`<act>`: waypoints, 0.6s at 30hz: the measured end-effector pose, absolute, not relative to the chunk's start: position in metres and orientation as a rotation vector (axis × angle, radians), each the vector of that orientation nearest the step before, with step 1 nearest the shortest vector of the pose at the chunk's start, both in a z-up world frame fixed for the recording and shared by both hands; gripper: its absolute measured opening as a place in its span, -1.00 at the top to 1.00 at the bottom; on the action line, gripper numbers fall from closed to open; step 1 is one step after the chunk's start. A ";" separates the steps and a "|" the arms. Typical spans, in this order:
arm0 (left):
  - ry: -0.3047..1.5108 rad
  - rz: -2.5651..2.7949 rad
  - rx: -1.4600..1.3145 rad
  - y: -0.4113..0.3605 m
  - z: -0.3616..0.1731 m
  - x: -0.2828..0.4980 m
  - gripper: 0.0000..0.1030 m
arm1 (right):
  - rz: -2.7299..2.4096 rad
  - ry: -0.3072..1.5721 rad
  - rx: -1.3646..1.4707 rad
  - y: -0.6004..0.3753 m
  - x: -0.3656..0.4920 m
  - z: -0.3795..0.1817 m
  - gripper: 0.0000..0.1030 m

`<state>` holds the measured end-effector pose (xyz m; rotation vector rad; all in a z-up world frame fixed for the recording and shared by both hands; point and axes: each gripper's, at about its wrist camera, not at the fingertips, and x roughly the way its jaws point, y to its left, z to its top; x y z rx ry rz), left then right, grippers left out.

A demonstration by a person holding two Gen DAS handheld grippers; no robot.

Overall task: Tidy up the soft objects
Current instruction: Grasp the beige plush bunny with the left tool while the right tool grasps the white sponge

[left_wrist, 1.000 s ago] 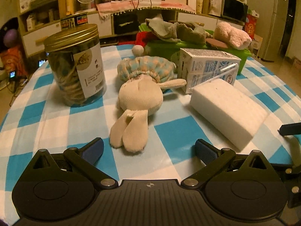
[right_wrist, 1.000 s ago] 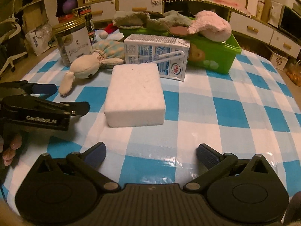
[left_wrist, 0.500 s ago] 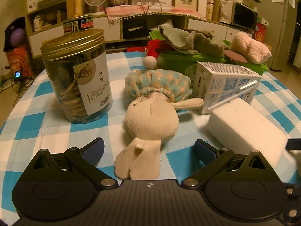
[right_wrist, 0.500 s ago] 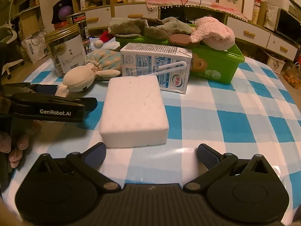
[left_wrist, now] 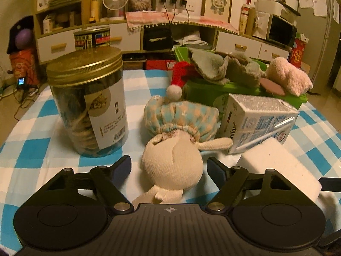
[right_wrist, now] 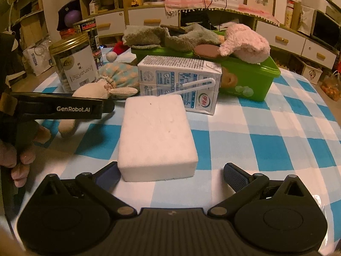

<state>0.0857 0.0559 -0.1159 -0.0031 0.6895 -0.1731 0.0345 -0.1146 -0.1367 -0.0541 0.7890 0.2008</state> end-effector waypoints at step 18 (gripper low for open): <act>0.705 -0.183 -0.030 0.055 -0.102 0.087 0.02 | 0.221 0.745 0.000 -0.121 0.035 -0.121 -0.01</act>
